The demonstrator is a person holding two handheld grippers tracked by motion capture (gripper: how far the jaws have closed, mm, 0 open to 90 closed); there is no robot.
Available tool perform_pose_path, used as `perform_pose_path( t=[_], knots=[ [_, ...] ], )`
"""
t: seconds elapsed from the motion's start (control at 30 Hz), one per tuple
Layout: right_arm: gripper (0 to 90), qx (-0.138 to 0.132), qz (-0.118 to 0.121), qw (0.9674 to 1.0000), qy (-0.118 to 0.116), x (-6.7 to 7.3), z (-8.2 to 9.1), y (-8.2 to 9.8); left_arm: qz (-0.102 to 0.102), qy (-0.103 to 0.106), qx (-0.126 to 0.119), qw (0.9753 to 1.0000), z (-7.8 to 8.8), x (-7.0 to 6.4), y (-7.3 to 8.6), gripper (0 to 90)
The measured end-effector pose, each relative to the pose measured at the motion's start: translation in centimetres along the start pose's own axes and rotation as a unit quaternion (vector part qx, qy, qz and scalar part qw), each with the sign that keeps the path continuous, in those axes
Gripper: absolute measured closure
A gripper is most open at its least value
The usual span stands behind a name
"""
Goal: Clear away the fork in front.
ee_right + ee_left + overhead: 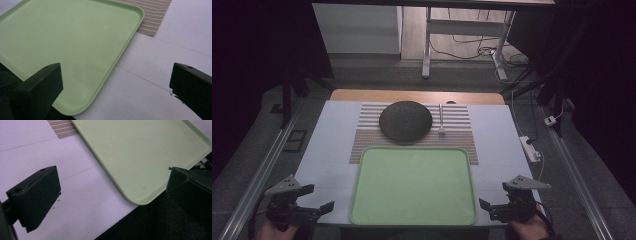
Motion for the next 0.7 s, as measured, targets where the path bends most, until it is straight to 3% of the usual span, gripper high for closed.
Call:
perform_pose_path(
  t=[0.23,0.7],
  knots=[
    [0.0,0.015,0.01,0.9998,-0.003,0.29,-0.14,0.24,0.003,-0.012,-0.003,0.9999,0.0,0.2,-0.1,0.0],
    [0.0,0.022,0.012,0.9996,-0.011,0.41,-0.26,0.34,-0.002,-0.012,0.006,0.9999,-0.19,0.11,0.0,0.0]
  ],
)
Point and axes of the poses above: each handheld gripper's, and its own axes: z roughly backward along the jaws, y roughly out of its underside, x roughly to its left, the point moved 9 cm from there along -z, roughly forward along the jaws, and after that the axes turned 1 degree about z, right-handed, at the moved point
